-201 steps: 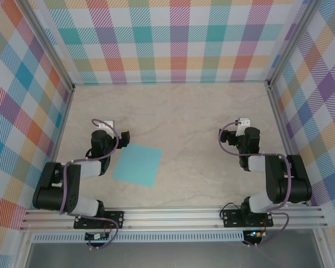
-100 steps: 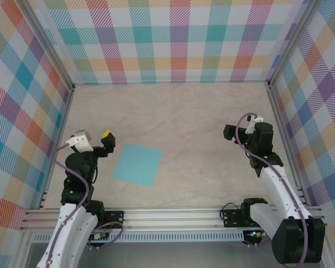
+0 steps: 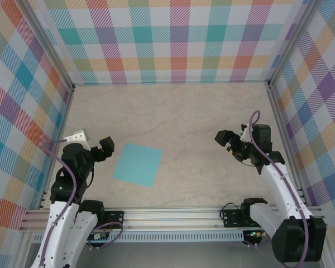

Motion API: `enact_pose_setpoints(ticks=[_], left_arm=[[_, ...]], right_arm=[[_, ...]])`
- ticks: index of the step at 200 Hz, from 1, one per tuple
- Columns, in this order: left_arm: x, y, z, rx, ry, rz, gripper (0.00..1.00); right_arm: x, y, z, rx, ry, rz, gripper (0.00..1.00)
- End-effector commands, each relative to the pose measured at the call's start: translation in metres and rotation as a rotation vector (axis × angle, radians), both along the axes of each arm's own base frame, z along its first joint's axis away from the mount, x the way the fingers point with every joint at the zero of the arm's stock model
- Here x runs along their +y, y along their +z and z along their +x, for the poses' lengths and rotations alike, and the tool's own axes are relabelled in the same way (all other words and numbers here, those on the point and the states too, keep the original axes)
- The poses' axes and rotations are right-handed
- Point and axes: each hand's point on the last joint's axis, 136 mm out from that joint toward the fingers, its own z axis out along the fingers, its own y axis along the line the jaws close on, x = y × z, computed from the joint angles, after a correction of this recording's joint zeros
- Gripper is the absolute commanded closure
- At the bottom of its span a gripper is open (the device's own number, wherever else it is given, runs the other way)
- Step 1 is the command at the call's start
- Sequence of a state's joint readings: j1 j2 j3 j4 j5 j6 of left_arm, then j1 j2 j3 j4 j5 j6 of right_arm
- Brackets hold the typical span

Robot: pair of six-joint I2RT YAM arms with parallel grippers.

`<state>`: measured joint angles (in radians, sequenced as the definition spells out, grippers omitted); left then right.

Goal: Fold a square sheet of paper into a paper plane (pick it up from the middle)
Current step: Move the square sheet of paper to the center of the table.

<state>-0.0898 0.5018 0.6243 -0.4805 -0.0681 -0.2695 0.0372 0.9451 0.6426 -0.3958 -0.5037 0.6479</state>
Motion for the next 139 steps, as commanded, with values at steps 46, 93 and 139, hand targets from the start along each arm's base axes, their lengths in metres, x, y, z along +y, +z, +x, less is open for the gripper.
enact_pose_setpoints(ticks=[46,93,139], left_arm=[[-0.011,-0.02,-0.019,0.193,-0.007,-0.135,0.0],[-0.019,-0.049,-0.023,0.389,-0.059,-0.11,0.0],[-0.027,-0.064,-0.02,0.465,-0.083,-0.141,0.0]], right_arm=[[0.039,-0.006,-0.036,0.087,0.193,0.095,0.0],[0.098,-0.032,-0.048,0.151,0.308,0.003,0.0],[0.173,-0.052,-0.052,0.189,0.41,-0.143,0.03]])
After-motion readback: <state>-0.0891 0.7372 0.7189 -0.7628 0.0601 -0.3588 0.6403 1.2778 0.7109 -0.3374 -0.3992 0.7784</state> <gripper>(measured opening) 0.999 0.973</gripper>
